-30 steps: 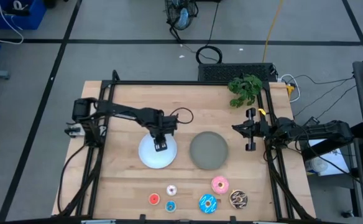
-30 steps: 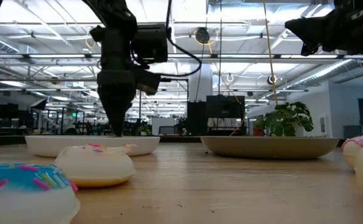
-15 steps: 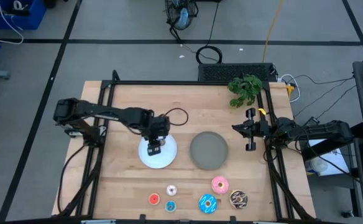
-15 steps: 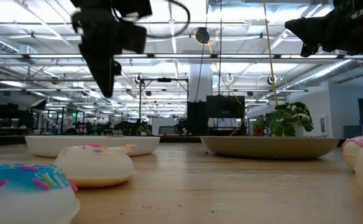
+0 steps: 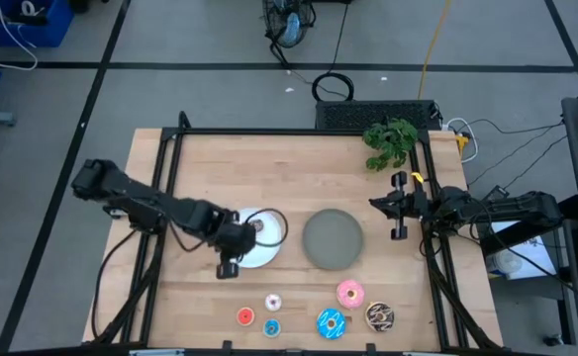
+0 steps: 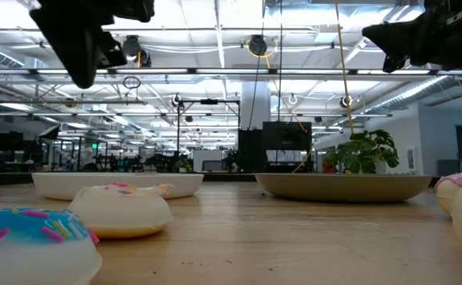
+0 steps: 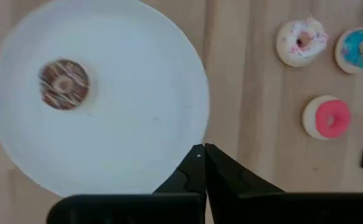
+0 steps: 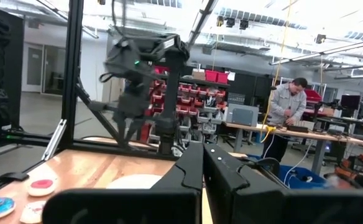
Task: Pick & Place donuts
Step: Put the small white doughnut on the white plate
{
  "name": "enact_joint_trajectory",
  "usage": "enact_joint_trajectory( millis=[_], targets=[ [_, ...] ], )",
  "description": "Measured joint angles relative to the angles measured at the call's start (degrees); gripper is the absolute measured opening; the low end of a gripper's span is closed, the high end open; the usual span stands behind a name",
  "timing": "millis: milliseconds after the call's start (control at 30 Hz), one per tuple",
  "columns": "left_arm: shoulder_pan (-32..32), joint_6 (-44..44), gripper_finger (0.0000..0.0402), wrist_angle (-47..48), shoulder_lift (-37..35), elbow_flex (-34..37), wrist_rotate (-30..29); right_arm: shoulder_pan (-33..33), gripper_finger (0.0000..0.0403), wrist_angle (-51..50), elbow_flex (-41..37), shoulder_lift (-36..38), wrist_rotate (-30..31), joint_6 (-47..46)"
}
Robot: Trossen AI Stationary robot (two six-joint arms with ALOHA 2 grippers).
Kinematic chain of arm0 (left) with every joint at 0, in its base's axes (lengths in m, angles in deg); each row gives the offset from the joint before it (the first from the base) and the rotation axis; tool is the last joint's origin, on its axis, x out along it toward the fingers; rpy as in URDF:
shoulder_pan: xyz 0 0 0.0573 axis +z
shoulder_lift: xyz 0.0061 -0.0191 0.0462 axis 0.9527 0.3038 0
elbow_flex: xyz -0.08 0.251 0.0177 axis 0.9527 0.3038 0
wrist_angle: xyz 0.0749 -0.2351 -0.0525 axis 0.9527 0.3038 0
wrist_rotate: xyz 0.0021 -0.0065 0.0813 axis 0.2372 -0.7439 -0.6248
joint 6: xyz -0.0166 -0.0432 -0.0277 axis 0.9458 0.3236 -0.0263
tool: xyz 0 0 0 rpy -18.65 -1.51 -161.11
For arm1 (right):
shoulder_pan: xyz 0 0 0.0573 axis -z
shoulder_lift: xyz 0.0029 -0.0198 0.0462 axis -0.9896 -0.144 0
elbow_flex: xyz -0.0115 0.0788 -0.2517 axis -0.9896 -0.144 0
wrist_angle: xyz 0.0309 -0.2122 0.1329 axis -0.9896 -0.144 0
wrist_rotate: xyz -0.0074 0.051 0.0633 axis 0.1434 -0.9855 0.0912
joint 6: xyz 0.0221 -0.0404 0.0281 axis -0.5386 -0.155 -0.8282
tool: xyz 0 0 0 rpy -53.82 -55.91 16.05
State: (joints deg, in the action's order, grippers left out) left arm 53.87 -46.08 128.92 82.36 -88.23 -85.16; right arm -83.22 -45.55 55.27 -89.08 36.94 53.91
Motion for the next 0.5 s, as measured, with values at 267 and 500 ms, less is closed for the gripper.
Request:
enact_joint_trajectory(
  millis=[267,500],
  targets=[
    [-7.6,4.5,0.0004,-6.6,2.9,0.0,0.5,0.0,0.0,-0.5,0.0,0.0,1.6,0.0],
    [-10.8,12.6,0.0004,-7.2,10.1,-2.6,1.1,0.0,0.0,-0.3,0.0,-0.3,1.5,-0.1]
  ],
)
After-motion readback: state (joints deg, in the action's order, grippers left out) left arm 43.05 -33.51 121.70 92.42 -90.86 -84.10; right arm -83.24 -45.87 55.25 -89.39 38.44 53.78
